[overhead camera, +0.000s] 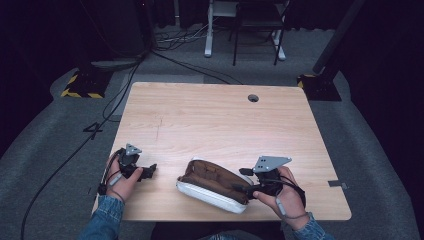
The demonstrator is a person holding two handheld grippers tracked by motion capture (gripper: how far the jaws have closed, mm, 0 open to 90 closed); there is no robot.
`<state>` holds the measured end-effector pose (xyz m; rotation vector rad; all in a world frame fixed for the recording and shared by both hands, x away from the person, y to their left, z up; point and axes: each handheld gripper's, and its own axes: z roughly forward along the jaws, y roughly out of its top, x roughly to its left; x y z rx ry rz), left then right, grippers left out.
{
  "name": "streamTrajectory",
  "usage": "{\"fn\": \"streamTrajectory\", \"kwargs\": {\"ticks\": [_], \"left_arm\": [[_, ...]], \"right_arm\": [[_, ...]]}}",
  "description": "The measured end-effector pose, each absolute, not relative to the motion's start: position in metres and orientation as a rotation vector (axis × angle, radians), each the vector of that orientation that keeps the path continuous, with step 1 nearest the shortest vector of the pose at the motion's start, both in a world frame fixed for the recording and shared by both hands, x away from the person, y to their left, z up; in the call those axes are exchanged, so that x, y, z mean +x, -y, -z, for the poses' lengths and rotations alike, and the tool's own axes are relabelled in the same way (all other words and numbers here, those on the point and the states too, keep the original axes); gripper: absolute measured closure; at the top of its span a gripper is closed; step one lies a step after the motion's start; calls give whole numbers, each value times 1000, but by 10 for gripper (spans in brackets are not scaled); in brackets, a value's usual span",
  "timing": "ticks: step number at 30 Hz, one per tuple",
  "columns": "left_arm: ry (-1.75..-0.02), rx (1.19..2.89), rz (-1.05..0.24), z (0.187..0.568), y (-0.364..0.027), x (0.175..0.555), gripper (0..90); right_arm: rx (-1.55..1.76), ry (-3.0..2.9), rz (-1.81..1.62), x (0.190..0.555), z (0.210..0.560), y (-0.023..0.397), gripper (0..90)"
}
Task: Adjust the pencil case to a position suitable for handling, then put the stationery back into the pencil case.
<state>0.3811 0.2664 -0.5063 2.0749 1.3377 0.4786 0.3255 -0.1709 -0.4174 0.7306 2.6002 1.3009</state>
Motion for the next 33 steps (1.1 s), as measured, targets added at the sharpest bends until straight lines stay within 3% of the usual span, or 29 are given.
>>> {"fn": "streamTrajectory", "kwargs": {"ticks": [17,33], "left_arm": [[-1337,2074,-484,506,-265,384,2],[-1335,2079,-482,506,-265,385,2]], "right_arm": [[888,-2387,-1310,330,388,216,405],[1209,-2263,-992,354,419,249,323]]}}
